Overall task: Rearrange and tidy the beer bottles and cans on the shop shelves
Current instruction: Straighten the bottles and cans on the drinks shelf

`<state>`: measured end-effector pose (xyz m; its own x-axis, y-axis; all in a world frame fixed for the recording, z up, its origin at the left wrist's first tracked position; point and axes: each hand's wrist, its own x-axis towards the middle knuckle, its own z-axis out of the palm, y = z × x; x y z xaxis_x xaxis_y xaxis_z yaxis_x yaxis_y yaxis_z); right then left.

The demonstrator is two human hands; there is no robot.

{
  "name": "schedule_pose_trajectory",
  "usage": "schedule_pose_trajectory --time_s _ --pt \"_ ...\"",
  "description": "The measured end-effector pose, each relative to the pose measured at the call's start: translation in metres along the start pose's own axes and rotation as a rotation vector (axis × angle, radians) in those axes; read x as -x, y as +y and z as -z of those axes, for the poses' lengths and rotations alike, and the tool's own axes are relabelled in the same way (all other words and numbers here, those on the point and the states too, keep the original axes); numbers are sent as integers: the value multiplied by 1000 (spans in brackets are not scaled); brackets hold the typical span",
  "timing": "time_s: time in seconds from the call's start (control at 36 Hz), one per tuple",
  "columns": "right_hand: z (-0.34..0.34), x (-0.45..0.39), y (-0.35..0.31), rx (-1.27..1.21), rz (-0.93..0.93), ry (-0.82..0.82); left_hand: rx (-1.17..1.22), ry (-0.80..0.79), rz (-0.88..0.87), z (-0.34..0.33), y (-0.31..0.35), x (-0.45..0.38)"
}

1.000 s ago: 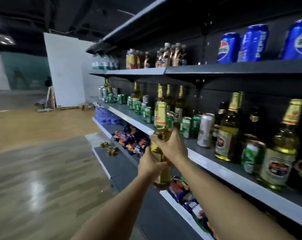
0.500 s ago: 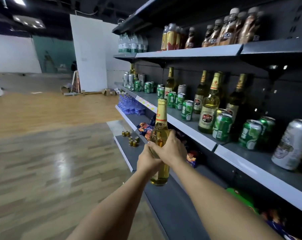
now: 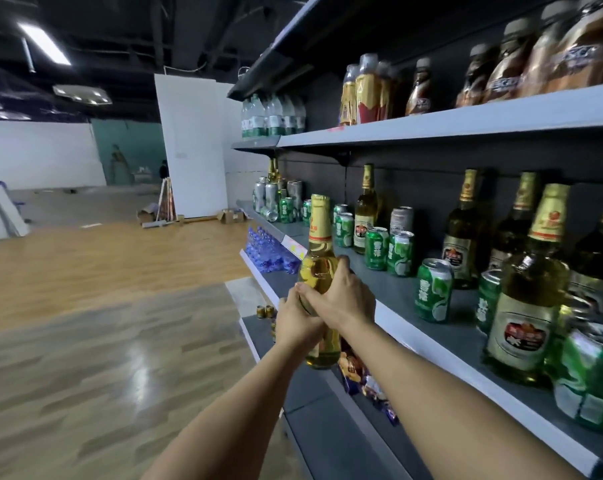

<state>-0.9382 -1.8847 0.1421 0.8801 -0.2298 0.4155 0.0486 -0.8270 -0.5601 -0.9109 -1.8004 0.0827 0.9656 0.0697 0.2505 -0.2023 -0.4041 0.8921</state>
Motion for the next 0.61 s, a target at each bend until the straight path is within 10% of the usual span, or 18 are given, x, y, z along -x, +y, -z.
schedule_pose_trajectory --time_s 0.61 --pt "-158 -292 -34 9 -228 233 25 -179 -169 -10 -47 -333"
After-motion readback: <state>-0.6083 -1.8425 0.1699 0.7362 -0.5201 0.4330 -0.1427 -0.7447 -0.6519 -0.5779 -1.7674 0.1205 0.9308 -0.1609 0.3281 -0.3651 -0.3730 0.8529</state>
